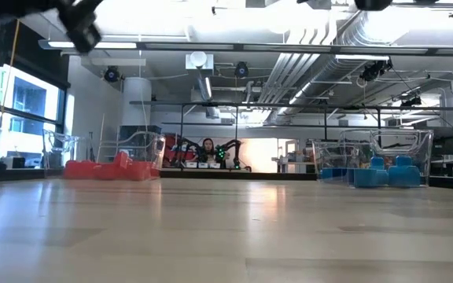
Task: Sort blocks
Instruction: Return to Home Position
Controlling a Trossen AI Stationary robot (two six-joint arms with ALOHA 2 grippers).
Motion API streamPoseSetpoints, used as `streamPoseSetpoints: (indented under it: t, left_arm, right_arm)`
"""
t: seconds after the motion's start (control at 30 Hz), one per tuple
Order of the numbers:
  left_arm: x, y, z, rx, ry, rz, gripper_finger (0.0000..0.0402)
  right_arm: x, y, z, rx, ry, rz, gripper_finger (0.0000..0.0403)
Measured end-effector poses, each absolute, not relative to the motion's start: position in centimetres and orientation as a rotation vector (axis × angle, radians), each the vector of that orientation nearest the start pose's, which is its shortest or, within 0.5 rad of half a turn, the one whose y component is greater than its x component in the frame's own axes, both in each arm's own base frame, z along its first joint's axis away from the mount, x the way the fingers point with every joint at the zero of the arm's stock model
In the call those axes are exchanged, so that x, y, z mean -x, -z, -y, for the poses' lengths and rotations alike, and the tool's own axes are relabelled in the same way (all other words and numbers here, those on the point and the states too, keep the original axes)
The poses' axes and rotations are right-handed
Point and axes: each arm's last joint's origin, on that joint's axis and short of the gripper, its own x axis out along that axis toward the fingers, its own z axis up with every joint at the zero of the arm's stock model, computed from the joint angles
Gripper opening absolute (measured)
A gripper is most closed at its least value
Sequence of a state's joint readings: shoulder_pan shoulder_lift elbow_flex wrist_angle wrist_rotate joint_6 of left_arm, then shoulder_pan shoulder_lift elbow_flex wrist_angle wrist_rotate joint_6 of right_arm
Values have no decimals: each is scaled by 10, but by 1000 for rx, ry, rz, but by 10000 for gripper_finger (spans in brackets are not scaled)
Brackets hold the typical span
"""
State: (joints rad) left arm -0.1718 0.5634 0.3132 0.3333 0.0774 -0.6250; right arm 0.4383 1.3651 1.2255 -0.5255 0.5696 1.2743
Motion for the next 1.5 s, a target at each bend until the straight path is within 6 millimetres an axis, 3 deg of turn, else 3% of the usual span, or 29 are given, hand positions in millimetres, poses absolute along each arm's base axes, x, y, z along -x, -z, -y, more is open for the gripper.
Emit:
streamPoseSetpoints:
  t: [0.13,0.33,0.7,0.97,1.5]
  left_arm:
    - [-124,-219,24,695,183,121,227]
    - [-111,-190,20,716,159,180,227]
    - [-111,-175,17,650,88,39,227]
    - [-109,-150,16,558,0,-214,227]
    - [-107,-152,17,565,31,-196,227]
  right_arm:
    - [-273,-330,-98,-925,498,-389,225]
    - [-277,-331,-91,-929,481,-404,225]
    - [-277,-331,-89,-942,474,-418,225]
    - [-277,-331,-90,-944,473,-419,225]
    - [-278,-332,-89,-904,495,-380,224]
